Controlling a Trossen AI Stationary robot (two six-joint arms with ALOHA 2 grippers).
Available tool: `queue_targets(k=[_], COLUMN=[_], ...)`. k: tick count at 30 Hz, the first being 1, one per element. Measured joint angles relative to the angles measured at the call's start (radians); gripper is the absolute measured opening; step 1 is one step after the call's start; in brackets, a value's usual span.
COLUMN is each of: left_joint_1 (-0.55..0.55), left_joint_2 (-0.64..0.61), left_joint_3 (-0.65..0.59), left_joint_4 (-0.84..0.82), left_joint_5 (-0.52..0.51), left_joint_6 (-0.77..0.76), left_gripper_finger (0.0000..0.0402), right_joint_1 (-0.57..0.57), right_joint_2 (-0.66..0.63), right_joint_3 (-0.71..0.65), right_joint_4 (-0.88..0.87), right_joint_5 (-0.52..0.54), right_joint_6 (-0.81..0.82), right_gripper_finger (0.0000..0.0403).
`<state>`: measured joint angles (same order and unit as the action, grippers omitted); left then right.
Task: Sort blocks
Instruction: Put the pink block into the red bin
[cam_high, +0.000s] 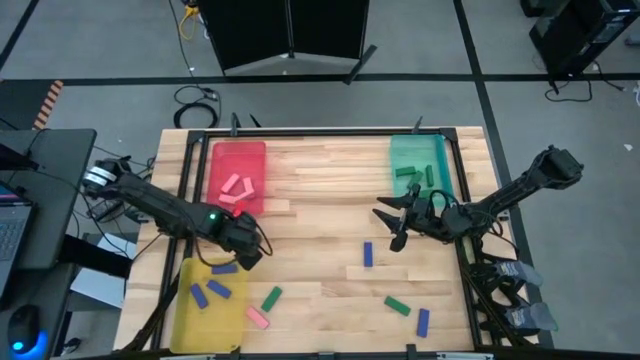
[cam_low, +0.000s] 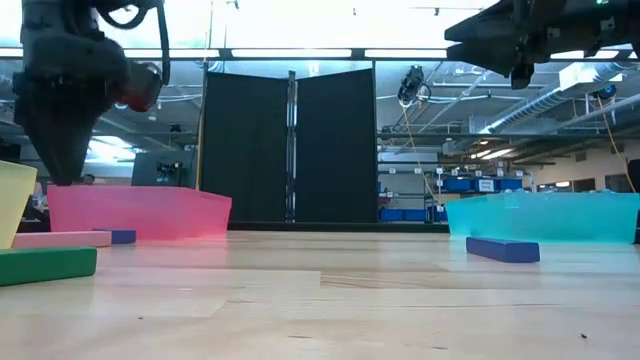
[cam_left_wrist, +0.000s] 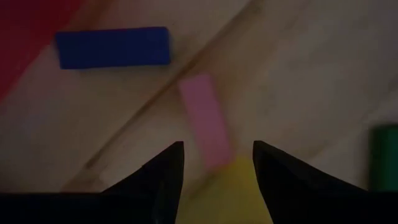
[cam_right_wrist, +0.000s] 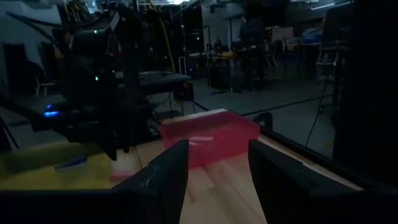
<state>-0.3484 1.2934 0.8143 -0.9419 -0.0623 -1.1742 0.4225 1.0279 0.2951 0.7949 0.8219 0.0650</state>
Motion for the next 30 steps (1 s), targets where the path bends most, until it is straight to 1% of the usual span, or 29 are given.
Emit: queue_targets(k=[4, 11, 16, 30], left_joint_1=[0.001, 0.001, 0.001, 0.001], left_joint_2=[0.032, 0.080, 0.110, 0.121], left_joint_3=[0.000, 0.000, 0.000, 0.000], left_joint_4=[0.016, 0.084, 0.095, 0.084], left_joint_5=[-0.017, -0.020, -0.020, -0.022], left_joint_6=[-0.008, -0.009, -0.009, -0.034], left_gripper_finger=[0.0198, 0.0198, 0.0198, 0.0201], right_joint_1=[0.000, 0.000, 0.000, 0.000], right_joint_2=[0.000, 0.000, 0.000, 0.001], right_joint_3=[0.000, 0.000, 0.000, 0.000], right_joint_4=[0.000, 0.001, 0.005, 0.004], right_joint_5=[0.000, 0.000, 0.000, -0.004], right_joint_6=[0.002, 0.009, 0.010, 0.010], right_gripper_finger=[0.0174, 0.0174, 0.0171, 0.0169])
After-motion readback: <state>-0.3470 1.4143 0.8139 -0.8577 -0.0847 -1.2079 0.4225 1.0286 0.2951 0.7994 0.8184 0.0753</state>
